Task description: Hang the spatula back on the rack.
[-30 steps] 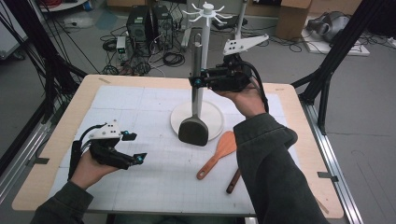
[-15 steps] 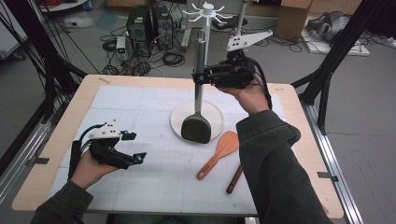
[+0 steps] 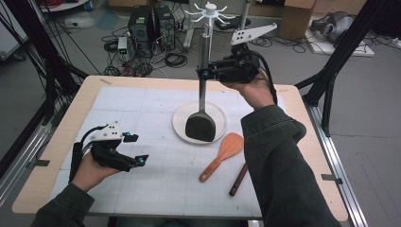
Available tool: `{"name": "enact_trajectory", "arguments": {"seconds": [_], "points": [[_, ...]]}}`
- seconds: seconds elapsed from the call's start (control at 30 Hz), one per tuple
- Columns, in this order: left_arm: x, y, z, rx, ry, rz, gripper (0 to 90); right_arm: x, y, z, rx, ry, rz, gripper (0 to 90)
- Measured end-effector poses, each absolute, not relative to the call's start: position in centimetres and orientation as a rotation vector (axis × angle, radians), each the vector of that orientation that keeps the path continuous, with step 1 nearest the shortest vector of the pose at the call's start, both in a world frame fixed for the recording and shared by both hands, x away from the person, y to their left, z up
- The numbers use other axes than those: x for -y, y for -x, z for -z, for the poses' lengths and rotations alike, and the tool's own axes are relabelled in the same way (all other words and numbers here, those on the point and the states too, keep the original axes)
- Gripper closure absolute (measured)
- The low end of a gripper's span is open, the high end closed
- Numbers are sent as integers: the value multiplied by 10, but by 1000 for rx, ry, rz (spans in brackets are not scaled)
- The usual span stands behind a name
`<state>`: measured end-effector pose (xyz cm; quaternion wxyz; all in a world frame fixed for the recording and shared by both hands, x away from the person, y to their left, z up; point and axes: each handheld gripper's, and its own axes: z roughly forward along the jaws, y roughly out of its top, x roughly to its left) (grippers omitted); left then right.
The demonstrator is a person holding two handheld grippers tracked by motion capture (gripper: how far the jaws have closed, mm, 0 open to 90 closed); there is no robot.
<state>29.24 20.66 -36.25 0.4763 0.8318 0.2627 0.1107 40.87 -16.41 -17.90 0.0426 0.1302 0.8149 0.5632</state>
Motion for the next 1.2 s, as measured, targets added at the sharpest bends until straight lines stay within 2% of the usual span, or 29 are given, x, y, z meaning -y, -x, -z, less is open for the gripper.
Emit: {"name": "enact_trajectory", "arguments": {"seconds": [1.2], "points": [[-205, -293, 363, -630, -2040, -259, 168, 165, -439, 194, -2502, -517, -1717, 754]]}}
